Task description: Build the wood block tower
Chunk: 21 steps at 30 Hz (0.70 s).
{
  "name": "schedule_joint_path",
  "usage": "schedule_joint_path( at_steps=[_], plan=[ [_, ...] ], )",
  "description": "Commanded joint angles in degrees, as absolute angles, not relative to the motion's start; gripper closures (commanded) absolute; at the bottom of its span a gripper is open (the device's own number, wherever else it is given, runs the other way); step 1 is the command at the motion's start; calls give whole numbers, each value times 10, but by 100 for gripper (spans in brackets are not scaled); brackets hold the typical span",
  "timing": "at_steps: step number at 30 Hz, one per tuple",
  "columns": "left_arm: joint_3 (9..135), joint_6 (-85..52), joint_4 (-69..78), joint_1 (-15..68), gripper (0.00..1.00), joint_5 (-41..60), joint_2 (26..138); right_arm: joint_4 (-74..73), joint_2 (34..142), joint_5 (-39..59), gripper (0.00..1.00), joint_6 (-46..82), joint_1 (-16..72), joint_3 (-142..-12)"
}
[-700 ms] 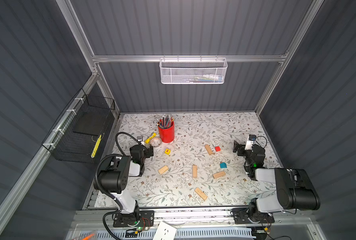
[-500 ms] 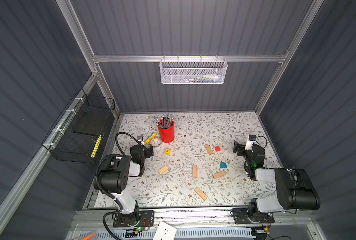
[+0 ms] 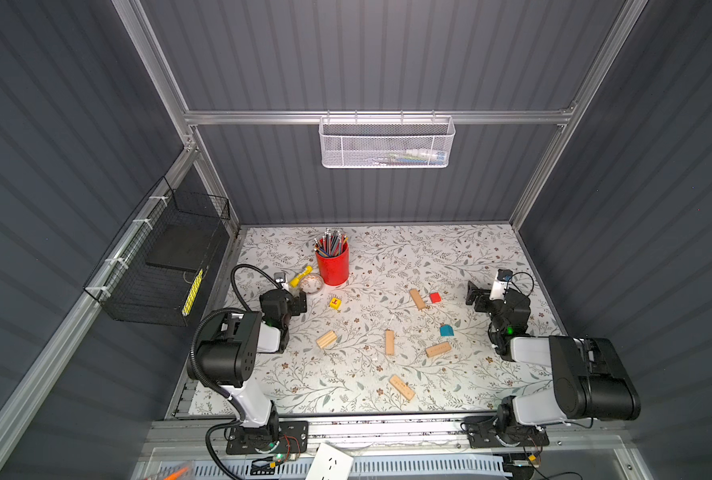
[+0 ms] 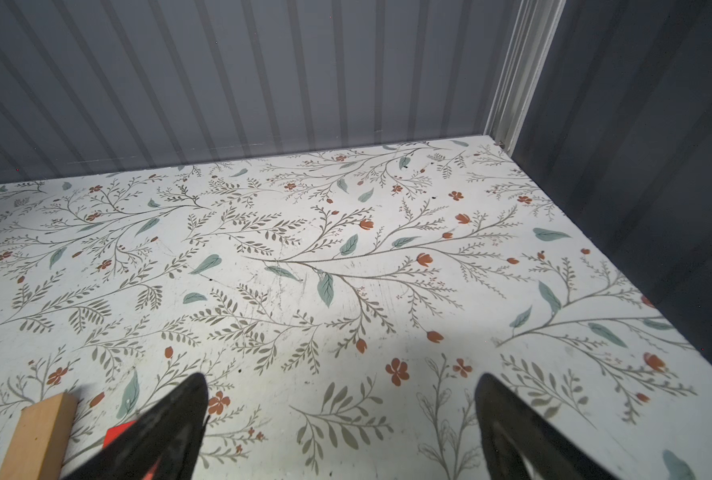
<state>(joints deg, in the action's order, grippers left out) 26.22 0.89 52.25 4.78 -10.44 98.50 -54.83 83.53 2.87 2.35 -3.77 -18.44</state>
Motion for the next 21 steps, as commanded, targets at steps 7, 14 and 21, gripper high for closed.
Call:
schedule_joint_path(
  at_steps=[7,14,21],
  plan=[
    [268,6,526,43,0,-125,982,-557,834,35,1,23,-40,-187],
    [254,-11,468,43,0,-164,881,-494,775,58,1,16,-40,-195],
    [315,-79,276,43,0,-143,769,-323,653,13,1,81,-40,-242]
  ],
)
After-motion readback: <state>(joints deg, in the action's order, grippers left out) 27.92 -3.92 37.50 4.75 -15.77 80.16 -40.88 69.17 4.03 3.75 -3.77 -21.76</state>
